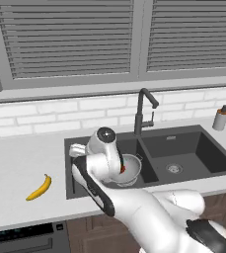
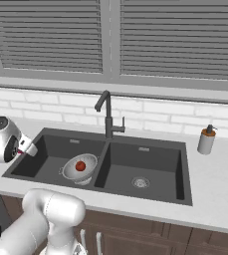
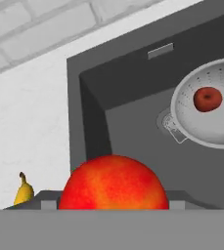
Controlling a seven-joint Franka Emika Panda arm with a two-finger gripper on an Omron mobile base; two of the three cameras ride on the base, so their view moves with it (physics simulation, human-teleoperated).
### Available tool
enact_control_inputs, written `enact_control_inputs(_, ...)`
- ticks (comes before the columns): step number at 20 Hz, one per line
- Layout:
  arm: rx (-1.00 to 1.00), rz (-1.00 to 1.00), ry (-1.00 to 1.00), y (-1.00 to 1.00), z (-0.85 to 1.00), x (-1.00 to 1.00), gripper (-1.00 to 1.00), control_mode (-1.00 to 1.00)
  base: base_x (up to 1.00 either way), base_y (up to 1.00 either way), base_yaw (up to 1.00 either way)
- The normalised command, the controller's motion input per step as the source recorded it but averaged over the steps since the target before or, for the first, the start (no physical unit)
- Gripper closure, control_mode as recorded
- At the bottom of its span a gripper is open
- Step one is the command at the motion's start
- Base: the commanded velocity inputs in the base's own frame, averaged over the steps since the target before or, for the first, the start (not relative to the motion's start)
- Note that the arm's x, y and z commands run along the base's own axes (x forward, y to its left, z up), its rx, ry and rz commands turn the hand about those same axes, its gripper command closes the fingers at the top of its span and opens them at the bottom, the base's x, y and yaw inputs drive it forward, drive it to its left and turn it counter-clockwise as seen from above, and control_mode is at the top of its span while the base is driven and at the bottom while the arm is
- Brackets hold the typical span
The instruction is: Put the colander in the sink, put the banana, apple, apple in the colander, and turn on the sink faucet and pour water over the colander.
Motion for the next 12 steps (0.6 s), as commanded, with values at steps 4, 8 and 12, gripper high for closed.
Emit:
enact_control_inputs(4, 0.01, -0.41, 0.45, -0.59, 0.02, 0.00, 1.00, -1.00, 0.00, 0.00, 0.00)
enact_control_inputs(8, -0.14, -0.47, 0.15, -0.33, -0.46, 0.00, 1.00, -1.00, 0.00, 0.00, 0.00)
enact_control_inputs(12, -0.19, -0.49, -0.01, -0.34, -0.65, 0.00, 1.00, -1.00, 0.00, 0.00, 0.00)
